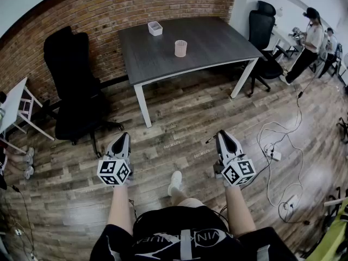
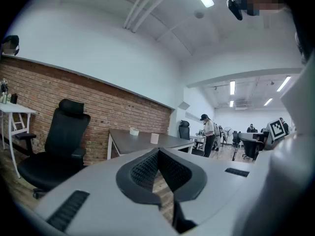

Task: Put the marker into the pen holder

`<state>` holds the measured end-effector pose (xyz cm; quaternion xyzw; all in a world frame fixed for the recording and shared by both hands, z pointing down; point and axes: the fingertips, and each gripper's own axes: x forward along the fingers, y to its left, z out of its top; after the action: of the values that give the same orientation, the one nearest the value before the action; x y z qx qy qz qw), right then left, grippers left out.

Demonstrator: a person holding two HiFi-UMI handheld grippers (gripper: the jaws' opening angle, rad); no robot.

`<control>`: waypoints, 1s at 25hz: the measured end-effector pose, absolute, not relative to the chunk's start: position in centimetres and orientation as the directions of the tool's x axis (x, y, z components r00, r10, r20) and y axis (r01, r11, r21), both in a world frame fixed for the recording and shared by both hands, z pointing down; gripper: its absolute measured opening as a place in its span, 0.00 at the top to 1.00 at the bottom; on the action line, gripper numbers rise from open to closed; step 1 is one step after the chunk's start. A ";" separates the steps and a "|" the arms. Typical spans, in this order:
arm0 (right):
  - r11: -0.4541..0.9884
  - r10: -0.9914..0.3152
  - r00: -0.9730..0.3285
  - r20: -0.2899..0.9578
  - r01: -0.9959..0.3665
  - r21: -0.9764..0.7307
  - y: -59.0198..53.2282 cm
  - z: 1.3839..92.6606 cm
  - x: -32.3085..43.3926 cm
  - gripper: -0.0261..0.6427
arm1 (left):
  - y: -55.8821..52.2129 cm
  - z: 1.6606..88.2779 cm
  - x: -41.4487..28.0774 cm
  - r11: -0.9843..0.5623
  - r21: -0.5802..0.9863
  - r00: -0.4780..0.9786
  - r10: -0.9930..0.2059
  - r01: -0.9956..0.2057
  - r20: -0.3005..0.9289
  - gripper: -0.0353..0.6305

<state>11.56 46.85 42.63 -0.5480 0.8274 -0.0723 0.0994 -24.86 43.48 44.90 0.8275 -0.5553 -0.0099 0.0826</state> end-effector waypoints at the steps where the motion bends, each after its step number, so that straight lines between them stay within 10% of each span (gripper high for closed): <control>1: 0.394 -0.919 -0.385 -0.085 -0.889 -0.236 45.9 42.6 11.4 0.88 | 42.6 44.9 -24.8 -0.368 0.148 0.382 -0.921 -0.918 0.078 0.93; 25: 0.442 -0.893 -0.446 -0.055 -0.850 -0.286 25.3 43.6 8.8 0.88 | 24.4 46.5 -25.8 -0.335 0.161 0.358 -0.922 -0.928 0.145 0.93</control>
<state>8.83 25.34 43.57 -0.5167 0.8434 -0.1087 0.0993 -25.81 24.42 46.46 0.8170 -0.5662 0.0140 0.1080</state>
